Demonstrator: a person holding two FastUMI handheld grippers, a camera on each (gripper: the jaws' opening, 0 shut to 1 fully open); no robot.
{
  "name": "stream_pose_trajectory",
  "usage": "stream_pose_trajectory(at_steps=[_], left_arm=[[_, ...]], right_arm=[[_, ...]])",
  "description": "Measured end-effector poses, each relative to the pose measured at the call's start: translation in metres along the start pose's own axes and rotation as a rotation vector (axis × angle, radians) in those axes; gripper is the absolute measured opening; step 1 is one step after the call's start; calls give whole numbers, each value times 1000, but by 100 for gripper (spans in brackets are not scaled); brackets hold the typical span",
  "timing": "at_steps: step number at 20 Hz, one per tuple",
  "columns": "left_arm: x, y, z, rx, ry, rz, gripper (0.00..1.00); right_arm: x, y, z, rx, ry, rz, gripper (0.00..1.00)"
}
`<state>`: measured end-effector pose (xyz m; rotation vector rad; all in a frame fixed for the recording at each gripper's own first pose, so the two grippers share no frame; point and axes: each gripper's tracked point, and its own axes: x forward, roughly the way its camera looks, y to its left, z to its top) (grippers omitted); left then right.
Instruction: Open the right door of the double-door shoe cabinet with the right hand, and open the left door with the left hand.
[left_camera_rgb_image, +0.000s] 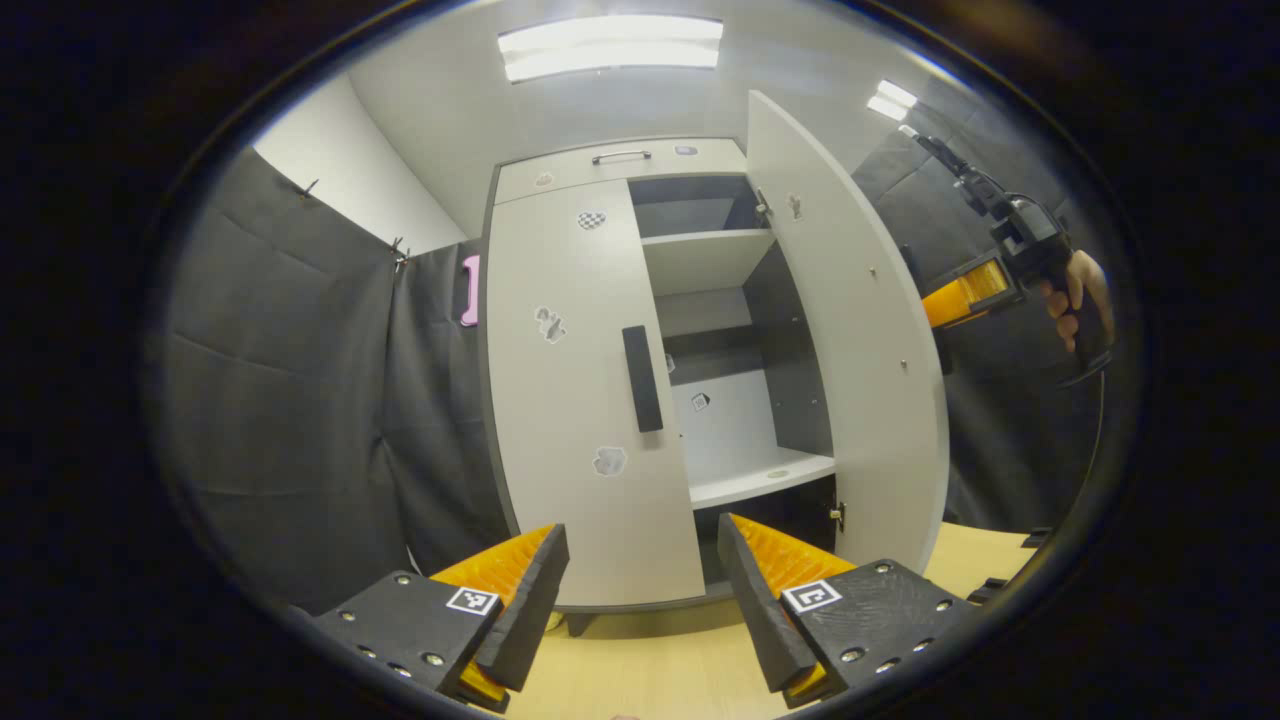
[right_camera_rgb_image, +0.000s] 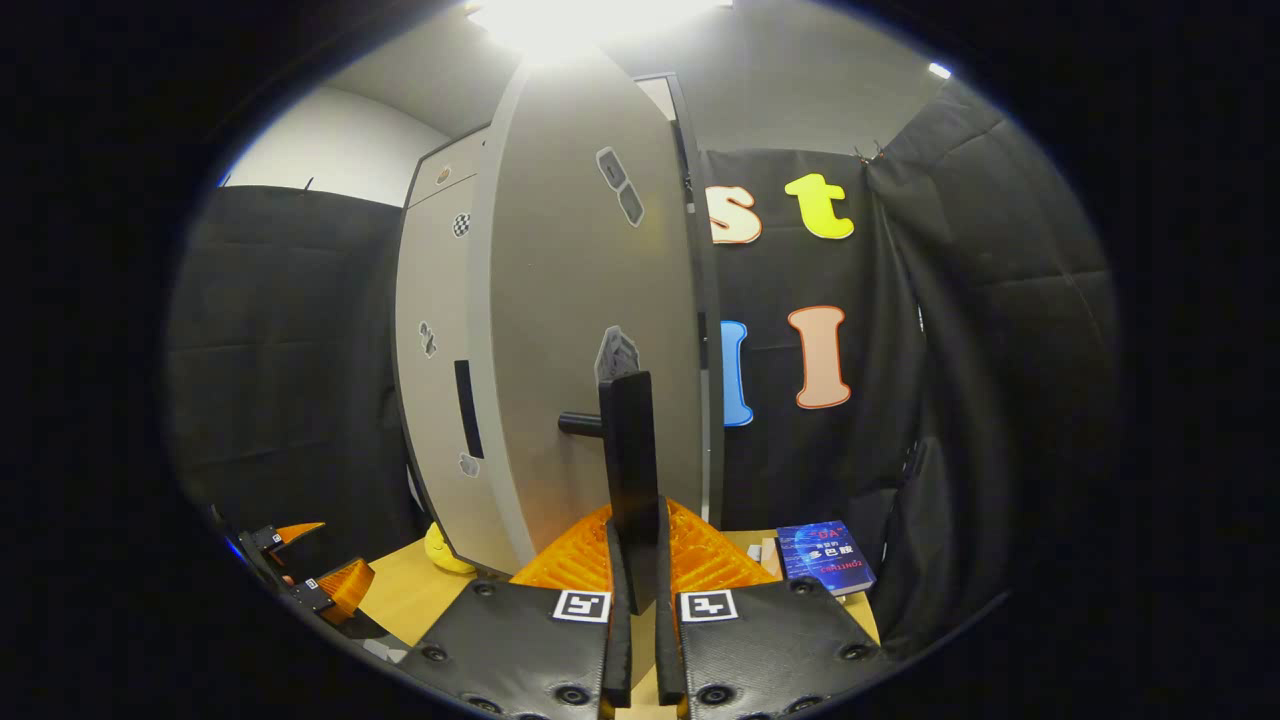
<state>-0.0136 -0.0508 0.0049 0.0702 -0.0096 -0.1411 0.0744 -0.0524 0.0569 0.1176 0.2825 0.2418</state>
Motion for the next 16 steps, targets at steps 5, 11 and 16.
stream_pose_trajectory(at_steps=[5, 11, 16], left_arm=[[6, -7, -4, -18, 14, -10, 87], [16, -22, -2, -54, 32, -40, 87], [41, -19, 15, -102, 29, -52, 87]], right_arm=[[-1, -35, 0, -50, -10, -111, 11], [-8, -40, -7, 27, -24, -123, 8], [-32, -37, -22, 18, -28, -130, 7]])
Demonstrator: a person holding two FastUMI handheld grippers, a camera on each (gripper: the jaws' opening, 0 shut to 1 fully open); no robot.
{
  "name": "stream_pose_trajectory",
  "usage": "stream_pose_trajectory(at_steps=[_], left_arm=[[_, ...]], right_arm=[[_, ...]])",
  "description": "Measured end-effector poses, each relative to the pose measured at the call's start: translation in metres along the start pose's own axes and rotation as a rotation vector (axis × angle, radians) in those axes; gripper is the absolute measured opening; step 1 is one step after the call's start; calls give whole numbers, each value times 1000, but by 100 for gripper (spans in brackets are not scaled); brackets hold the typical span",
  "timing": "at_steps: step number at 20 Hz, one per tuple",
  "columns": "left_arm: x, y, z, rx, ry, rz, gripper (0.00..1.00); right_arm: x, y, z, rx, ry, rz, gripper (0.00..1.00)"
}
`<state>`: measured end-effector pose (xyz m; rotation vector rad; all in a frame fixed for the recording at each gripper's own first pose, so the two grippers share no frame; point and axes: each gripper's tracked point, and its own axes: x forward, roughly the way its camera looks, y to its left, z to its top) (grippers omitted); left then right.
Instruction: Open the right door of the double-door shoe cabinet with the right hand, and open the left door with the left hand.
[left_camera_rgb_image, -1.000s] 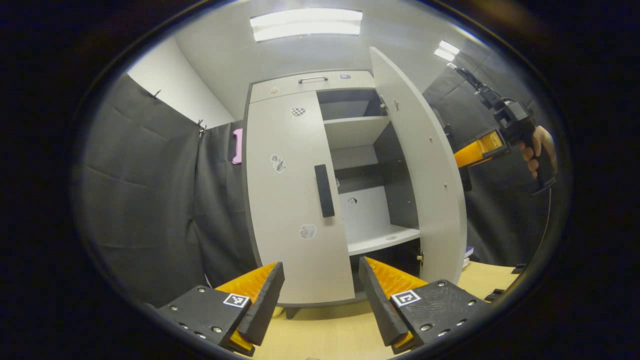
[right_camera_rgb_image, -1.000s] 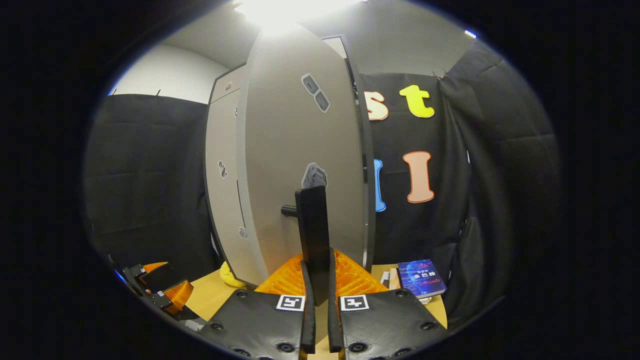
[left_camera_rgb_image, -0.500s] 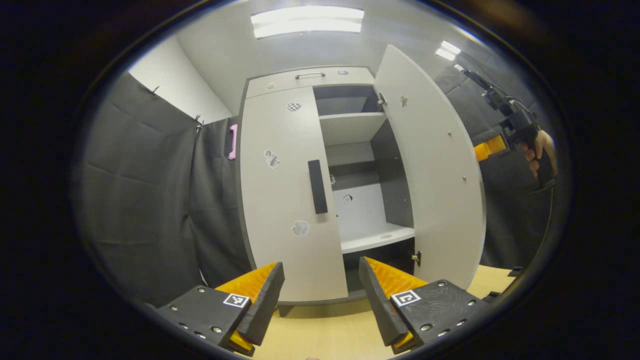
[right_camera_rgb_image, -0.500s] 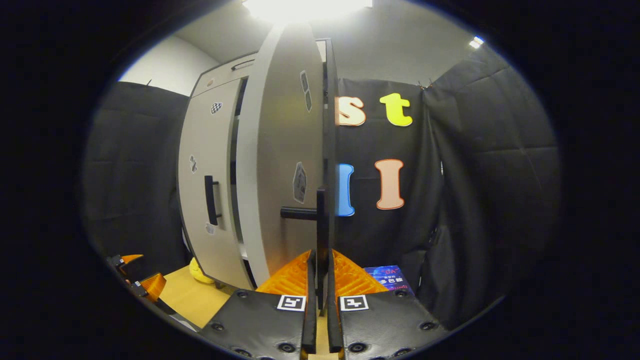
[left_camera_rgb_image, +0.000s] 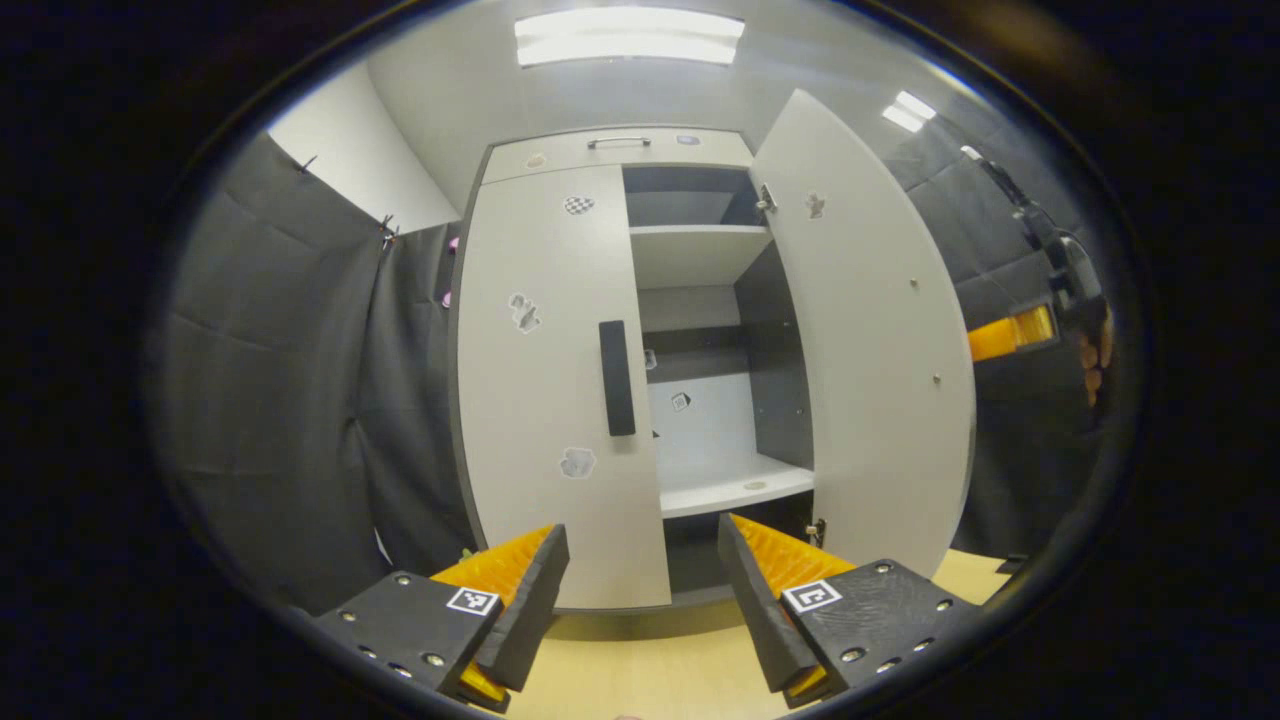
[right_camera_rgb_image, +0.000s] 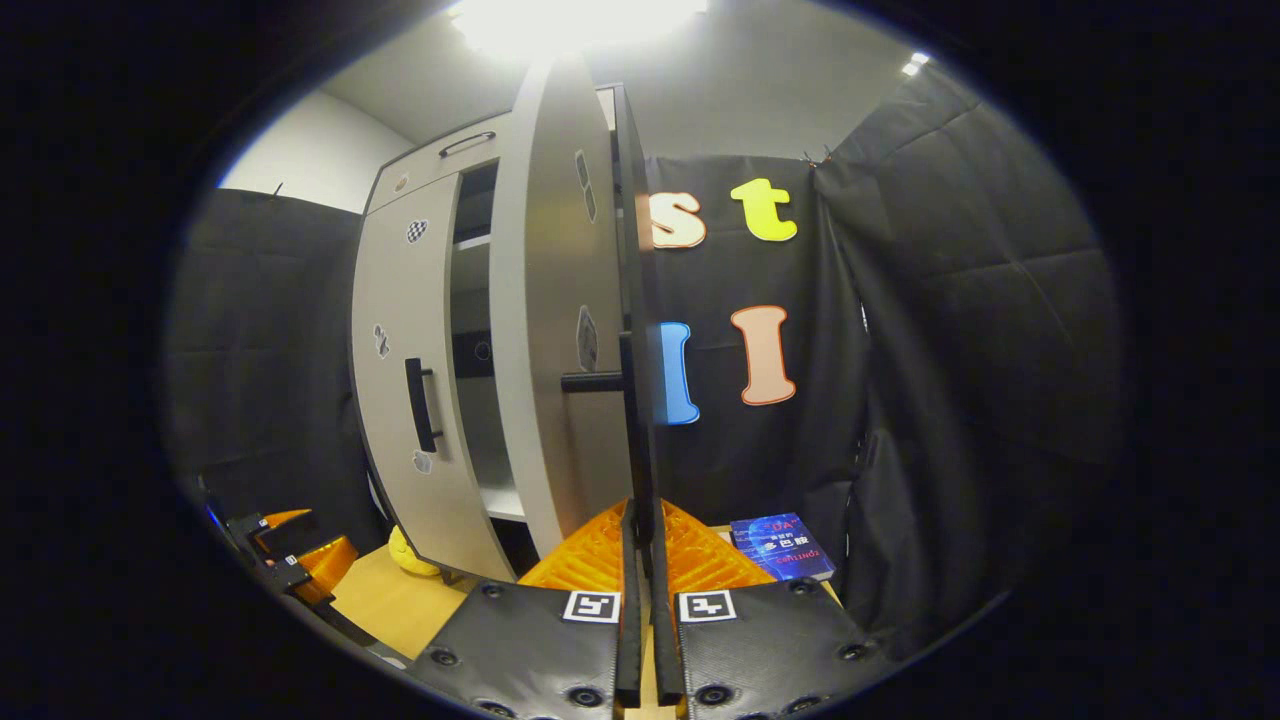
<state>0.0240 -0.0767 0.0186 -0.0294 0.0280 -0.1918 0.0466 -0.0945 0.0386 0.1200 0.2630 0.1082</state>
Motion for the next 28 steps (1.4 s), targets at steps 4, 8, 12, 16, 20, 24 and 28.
stream_pose_trajectory(at_steps=[4, 8, 12, 16, 20, 24, 28], left_arm=[[32, 13, 27, -44, -25, 9, 87], [70, 23, 47, -48, -42, 9, 87], [106, 29, 60, -27, -36, 17, 87], [142, 35, 71, -16, -30, 19, 87], [175, 33, 74, -17, -5, -2, 87], [200, 31, 73, -14, 11, 0, 88], [218, 33, 68, -49, 29, 7, 87]], right_arm=[[-21, -17, -8, -81, -13, -75, 8], [-33, -26, -16, -92, -18, -120, 20], [-46, -38, -18, -83, -48, -150, 92], [-53, -59, -23, -54, -59, -207, 99], [-62, -80, -34, -10, -35, -257, 96], [-72, -98, -42, -26, -19, -312, 99], [-79, -109, -48, -4, -6, -332, 96]])
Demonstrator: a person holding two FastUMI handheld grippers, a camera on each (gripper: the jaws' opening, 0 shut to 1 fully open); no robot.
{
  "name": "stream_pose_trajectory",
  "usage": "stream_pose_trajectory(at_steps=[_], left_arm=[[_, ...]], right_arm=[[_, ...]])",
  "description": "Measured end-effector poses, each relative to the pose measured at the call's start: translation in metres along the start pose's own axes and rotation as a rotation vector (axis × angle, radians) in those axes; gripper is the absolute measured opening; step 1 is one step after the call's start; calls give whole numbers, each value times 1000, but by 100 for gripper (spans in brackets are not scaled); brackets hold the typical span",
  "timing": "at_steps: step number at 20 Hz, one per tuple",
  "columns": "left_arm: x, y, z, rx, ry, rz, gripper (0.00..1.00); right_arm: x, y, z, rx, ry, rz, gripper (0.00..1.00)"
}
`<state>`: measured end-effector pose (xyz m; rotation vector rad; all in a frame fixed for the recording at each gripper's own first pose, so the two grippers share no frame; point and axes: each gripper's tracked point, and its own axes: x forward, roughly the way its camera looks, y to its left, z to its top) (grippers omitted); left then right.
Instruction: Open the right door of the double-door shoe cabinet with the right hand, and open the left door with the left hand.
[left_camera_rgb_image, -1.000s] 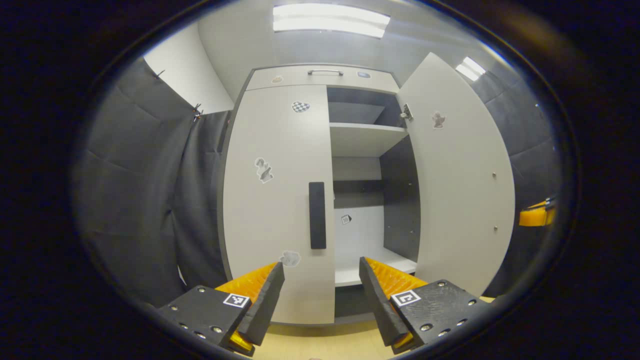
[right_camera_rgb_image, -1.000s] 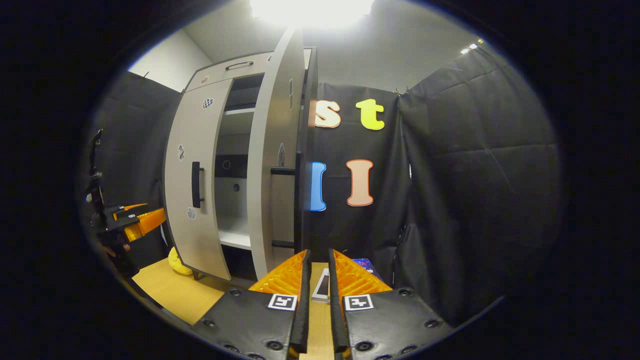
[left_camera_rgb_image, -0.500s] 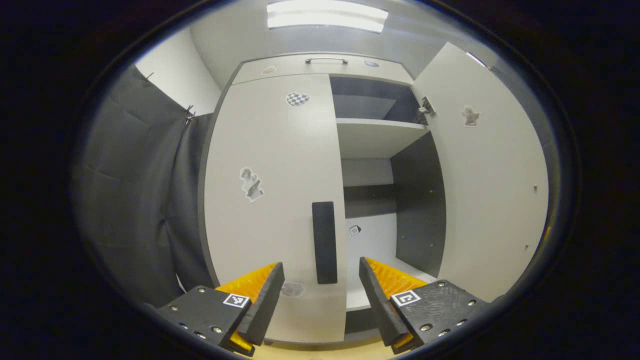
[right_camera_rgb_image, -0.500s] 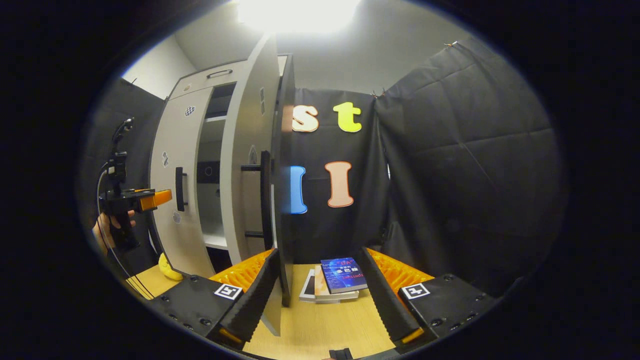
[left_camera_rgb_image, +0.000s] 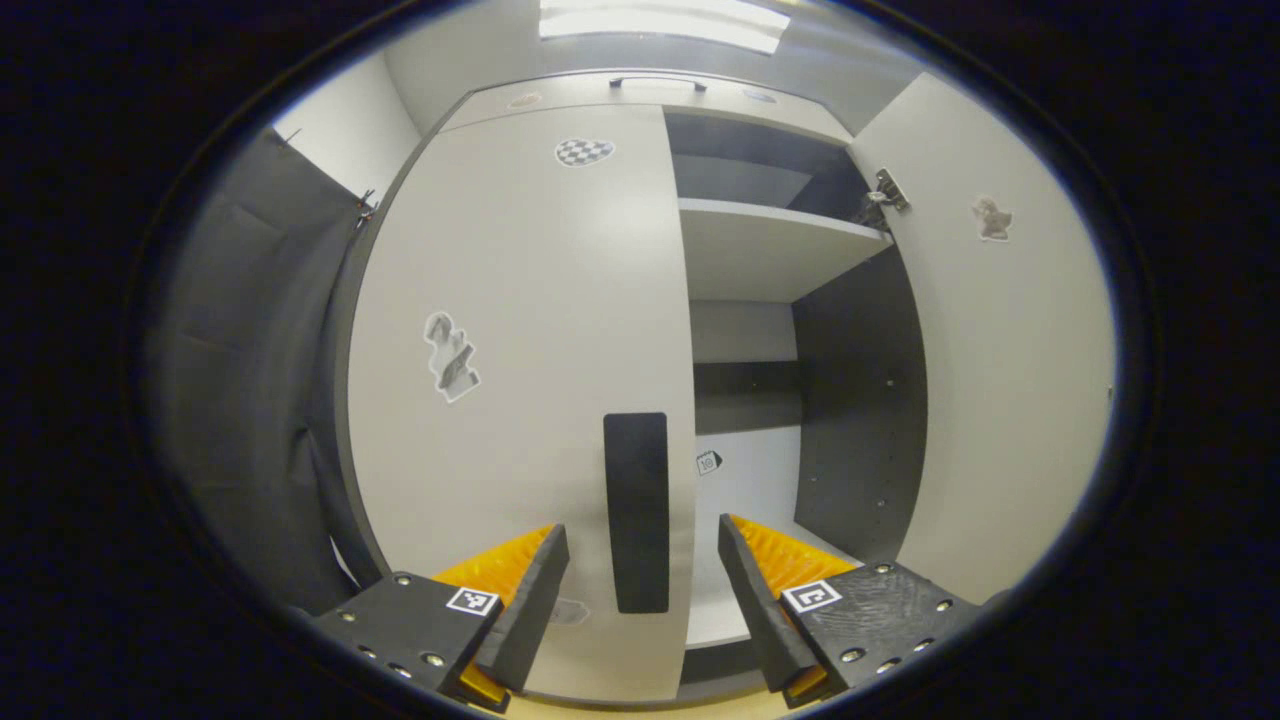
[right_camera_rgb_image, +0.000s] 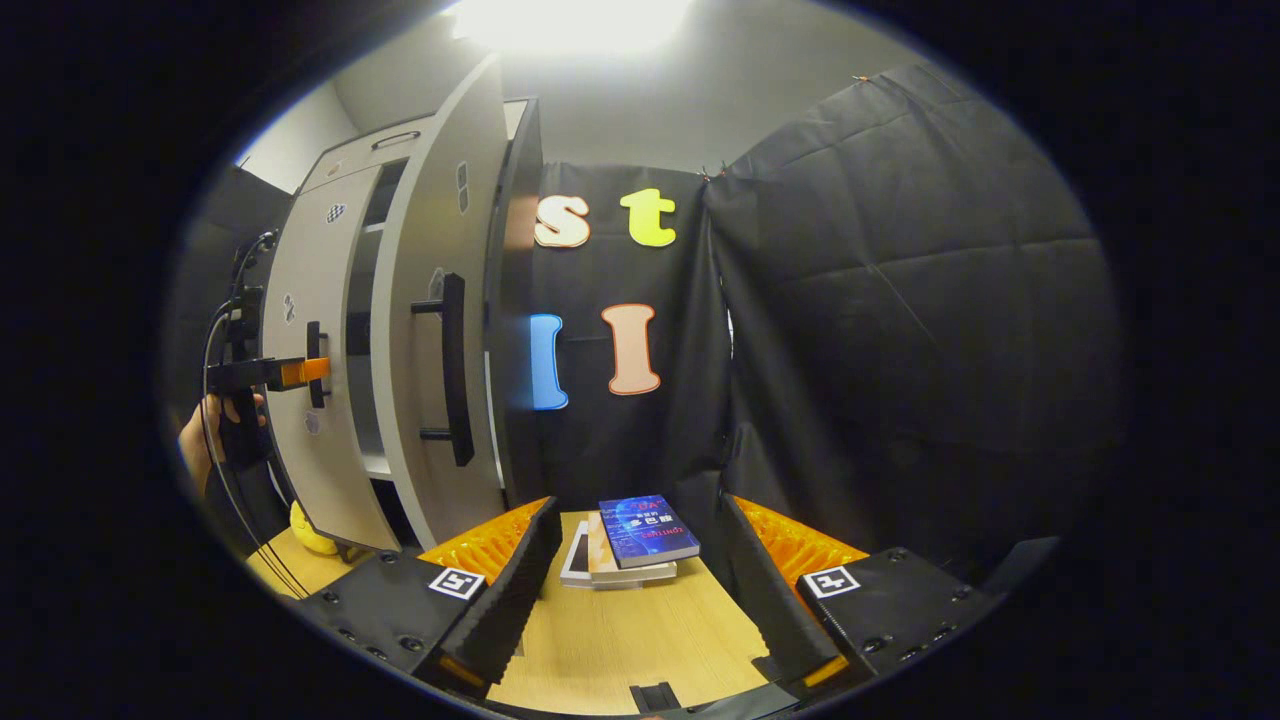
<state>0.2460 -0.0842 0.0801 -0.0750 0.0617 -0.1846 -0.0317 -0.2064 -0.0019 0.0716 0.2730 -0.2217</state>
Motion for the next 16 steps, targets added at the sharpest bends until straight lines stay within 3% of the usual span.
stream_pose_trajectory(at_steps=[3, 6, 10, 11, 14, 16], left_arm=[[9, 7, -2, 4, 16, 24, 88], [14, 13, -3, -2, 23, 42, 68], [19, 15, -10, 0, 51, 61, 70], [20, 8, -12, -12, 52, 21, 70], [22, 3, -11, -16, 56, 28, 32], [24, 3, -12, -14, 64, 37, 25]], right_arm=[[-1, -7, -3, 3, 4, -12, 99], [-1, -13, -4, -1, 4, -13, 99], [4, -20, -6, -1, 3, -8, 100], [5, -22, -6, 0, 3, -3, 99], [9, -27, -8, 0, 4, 9, 100], [12, -28, -10, 2, 7, 26, 100]])
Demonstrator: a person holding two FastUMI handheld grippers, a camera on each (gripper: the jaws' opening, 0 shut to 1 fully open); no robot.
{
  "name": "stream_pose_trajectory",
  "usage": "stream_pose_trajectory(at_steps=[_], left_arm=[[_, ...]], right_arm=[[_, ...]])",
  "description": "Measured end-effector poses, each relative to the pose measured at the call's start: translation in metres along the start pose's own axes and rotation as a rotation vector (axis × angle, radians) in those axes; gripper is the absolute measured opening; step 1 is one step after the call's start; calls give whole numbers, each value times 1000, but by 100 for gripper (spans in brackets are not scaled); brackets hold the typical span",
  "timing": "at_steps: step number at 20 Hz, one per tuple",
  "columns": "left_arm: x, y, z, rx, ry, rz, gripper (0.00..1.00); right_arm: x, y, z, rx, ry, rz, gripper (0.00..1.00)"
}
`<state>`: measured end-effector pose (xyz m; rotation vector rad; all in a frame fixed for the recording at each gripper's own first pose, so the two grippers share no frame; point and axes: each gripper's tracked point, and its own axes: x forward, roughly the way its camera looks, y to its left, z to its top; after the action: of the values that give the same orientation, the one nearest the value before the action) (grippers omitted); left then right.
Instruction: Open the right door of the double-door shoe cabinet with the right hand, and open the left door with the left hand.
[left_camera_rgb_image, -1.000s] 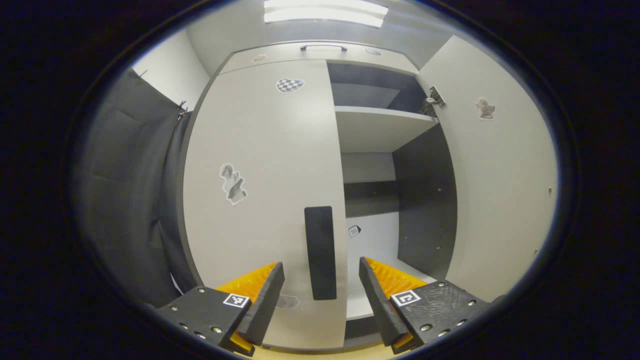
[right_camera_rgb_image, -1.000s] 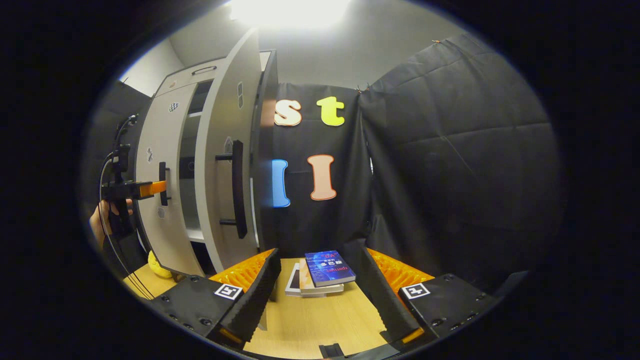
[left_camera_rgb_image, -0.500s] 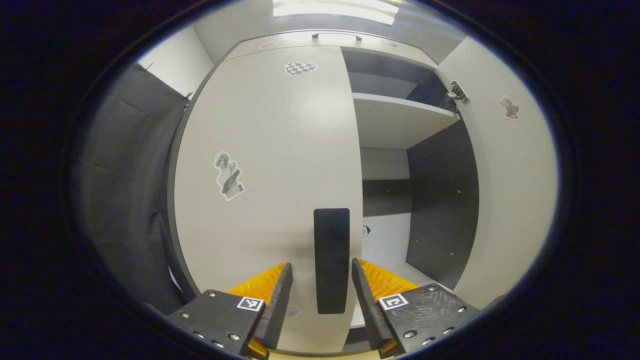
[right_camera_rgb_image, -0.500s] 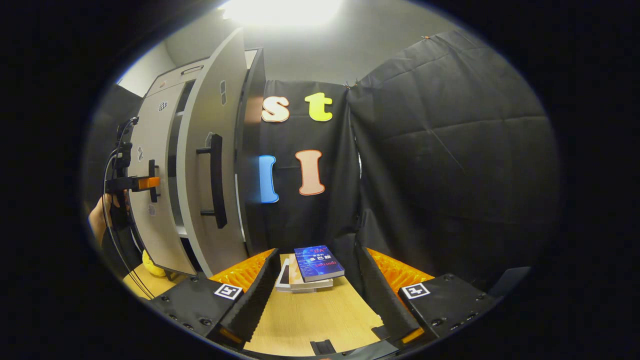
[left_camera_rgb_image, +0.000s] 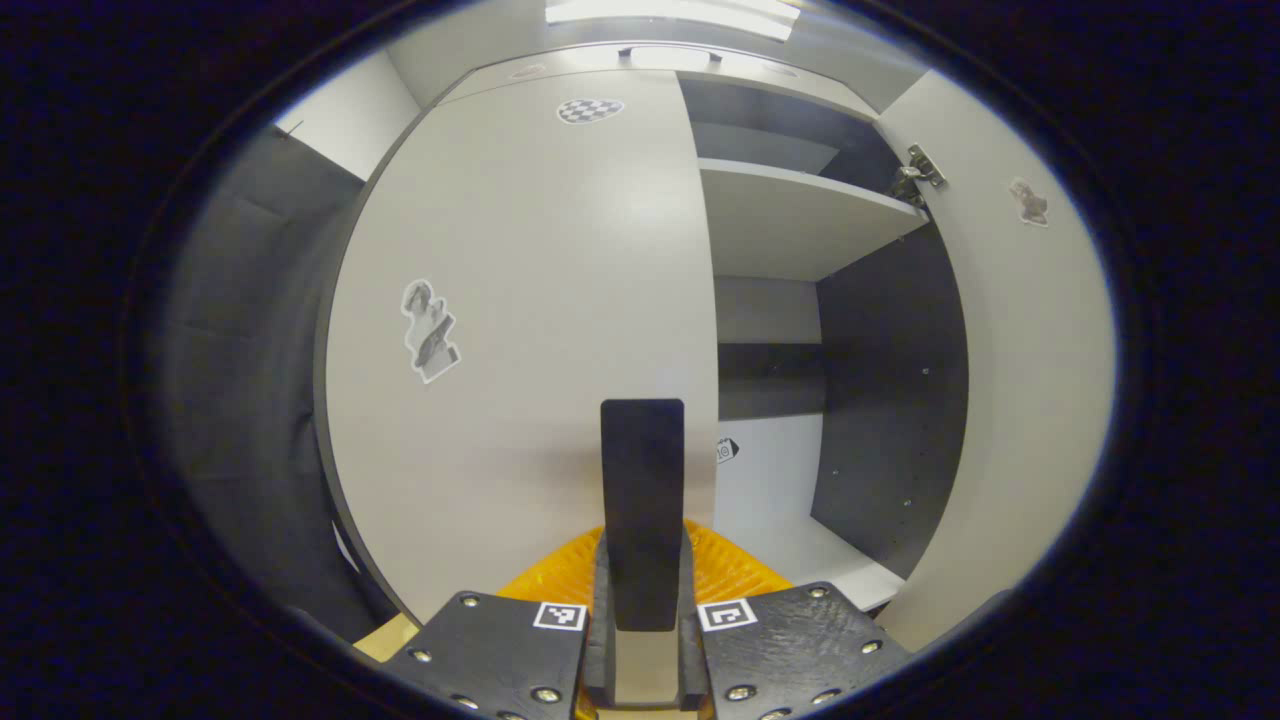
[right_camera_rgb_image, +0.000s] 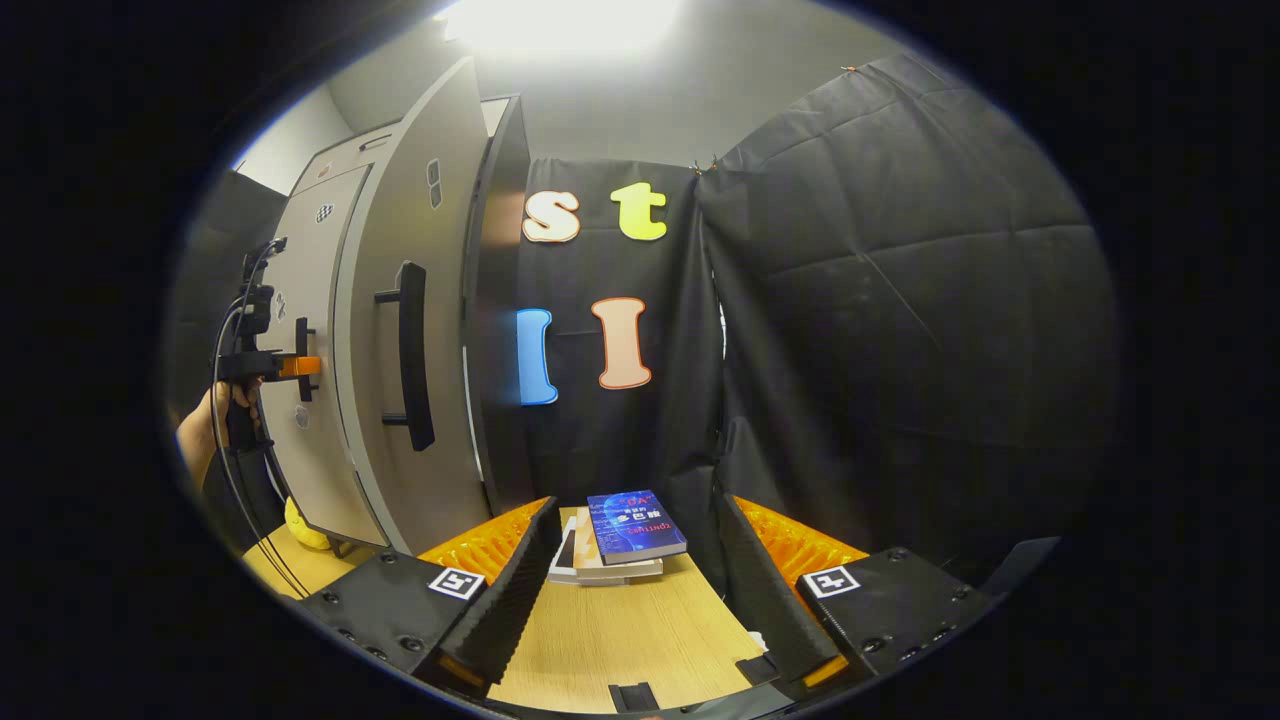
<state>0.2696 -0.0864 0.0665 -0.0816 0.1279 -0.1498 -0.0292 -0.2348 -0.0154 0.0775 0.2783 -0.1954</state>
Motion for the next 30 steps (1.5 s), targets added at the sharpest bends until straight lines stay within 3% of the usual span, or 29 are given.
stream_pose_trajectory(at_steps=[3, 8, 14, 30], left_arm=[[-1, -1, -2, -25, 7, -5, 20], [-8, 2, -5, -25, 4, 25, 9], [-19, 6, -5, -19, 3, 14, 10], [-52, 26, -6, -45, 3, -87, 11]], right_arm=[[9, -1, -3, -11, 5, 21, 96], [17, 13, 4, -12, -21, 97, 99], [-1, 50, 8, -19, -44, 157, 96], [-66, 122, 22, -59, -61, 154, 100]])
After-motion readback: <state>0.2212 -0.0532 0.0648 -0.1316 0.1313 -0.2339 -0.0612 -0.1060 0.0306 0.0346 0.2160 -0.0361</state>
